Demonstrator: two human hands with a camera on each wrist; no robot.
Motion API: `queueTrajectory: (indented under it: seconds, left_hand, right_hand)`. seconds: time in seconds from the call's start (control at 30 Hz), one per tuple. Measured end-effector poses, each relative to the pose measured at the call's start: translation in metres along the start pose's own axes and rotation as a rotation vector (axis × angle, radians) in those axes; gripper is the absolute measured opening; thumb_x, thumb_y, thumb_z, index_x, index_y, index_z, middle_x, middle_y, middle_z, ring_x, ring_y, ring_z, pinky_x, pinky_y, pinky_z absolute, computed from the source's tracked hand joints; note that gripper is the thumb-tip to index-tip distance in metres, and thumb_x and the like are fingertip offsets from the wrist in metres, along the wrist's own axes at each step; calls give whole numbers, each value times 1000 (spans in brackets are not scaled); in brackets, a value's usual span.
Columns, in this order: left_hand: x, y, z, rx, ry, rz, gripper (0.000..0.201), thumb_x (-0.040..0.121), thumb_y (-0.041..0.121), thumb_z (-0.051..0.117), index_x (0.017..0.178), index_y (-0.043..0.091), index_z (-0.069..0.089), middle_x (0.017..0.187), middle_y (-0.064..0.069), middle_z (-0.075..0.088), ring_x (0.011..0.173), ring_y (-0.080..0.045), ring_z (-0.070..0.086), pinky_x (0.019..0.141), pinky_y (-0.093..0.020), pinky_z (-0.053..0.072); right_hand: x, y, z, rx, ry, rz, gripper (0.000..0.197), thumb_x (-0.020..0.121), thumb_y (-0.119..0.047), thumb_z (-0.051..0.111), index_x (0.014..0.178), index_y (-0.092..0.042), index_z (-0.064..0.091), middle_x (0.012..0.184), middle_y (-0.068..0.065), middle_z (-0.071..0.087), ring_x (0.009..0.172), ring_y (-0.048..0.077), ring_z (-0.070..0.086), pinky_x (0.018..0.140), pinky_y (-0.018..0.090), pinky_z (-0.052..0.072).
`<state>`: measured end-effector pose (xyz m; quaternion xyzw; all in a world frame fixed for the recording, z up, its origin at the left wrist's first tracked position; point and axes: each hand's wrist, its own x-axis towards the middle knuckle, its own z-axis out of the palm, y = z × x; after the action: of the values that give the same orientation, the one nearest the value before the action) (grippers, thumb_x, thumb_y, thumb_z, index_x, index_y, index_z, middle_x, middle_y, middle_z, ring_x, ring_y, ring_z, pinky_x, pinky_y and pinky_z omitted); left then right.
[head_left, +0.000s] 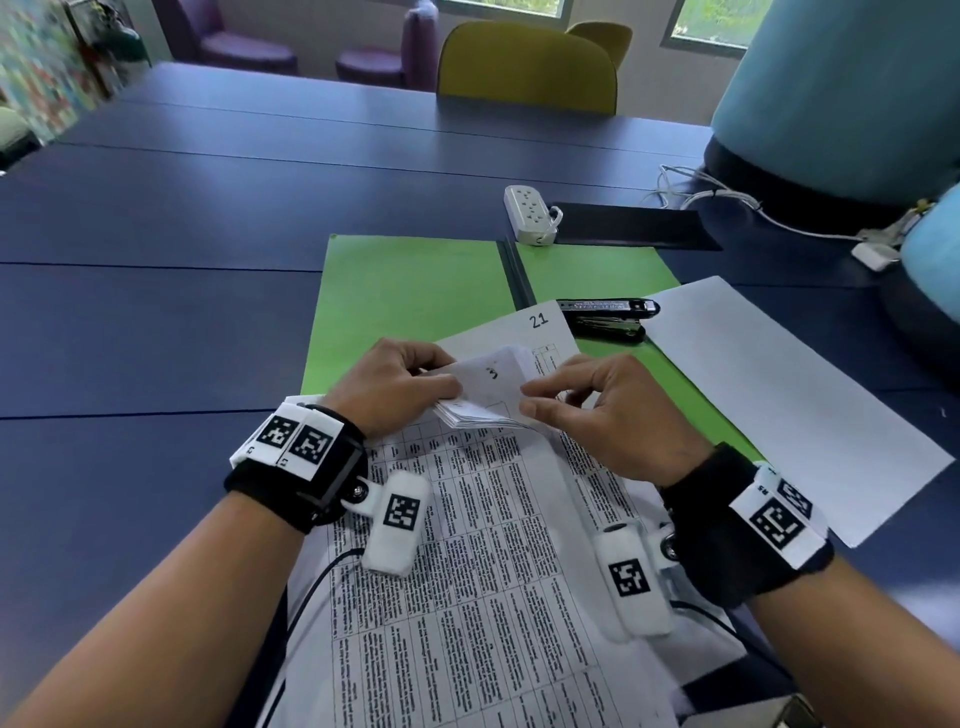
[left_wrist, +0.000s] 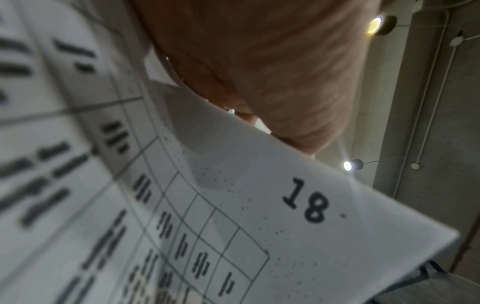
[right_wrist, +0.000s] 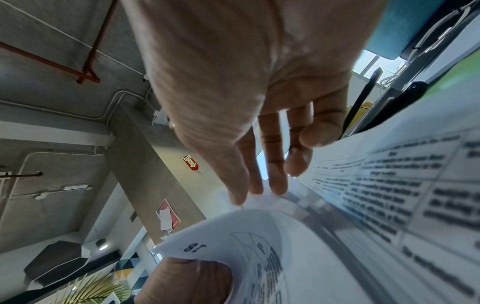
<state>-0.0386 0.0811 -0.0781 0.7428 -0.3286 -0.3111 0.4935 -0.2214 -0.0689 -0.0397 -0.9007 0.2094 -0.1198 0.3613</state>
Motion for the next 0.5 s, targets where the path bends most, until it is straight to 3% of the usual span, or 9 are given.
queueTrajectory:
  seconds: [0.13, 0.3, 0.4, 0.5]
  left_hand:
    - [-3, 3, 0, -25, 7, 20, 12, 72, 22, 73, 84, 23, 76, 86, -4, 78, 71, -16, 65, 75, -34, 52]
    - [-4, 4, 0, -80, 10, 133, 35, 81, -10, 68, 87, 23, 59, 104, -1, 76, 79, -15, 69, 72, -35, 59]
    - [-3, 3, 1, -23, 6, 119, 37, 83, -7, 68, 79, 30, 70, 97, -2, 78, 73, -17, 68, 75, -40, 59]
    - [-4, 5, 0, -1, -17, 89, 26, 86, -1, 68, 84, 23, 77, 87, -8, 79, 70, -19, 68, 74, -36, 57]
  right_hand:
    - [3, 0, 4, -49, -48, -6, 14, 81, -35, 79, 92, -26, 80, 81, -15, 71, 66, -2, 59, 62, 16, 44]
    - [5, -3, 6, -108, -73, 19, 9, 85, -32, 76, 87, -24, 80, 71, -13, 73, 60, 6, 64, 56, 17, 47]
    - [4, -4, 6, -111, -74, 17, 9, 85, -31, 76, 86, -23, 80, 68, -15, 71, 57, 1, 61, 54, 11, 41]
    - [2, -7, 6, -100, -62, -4, 8, 86, -28, 74, 82, -24, 79, 64, -18, 67, 55, -2, 57, 55, 12, 39]
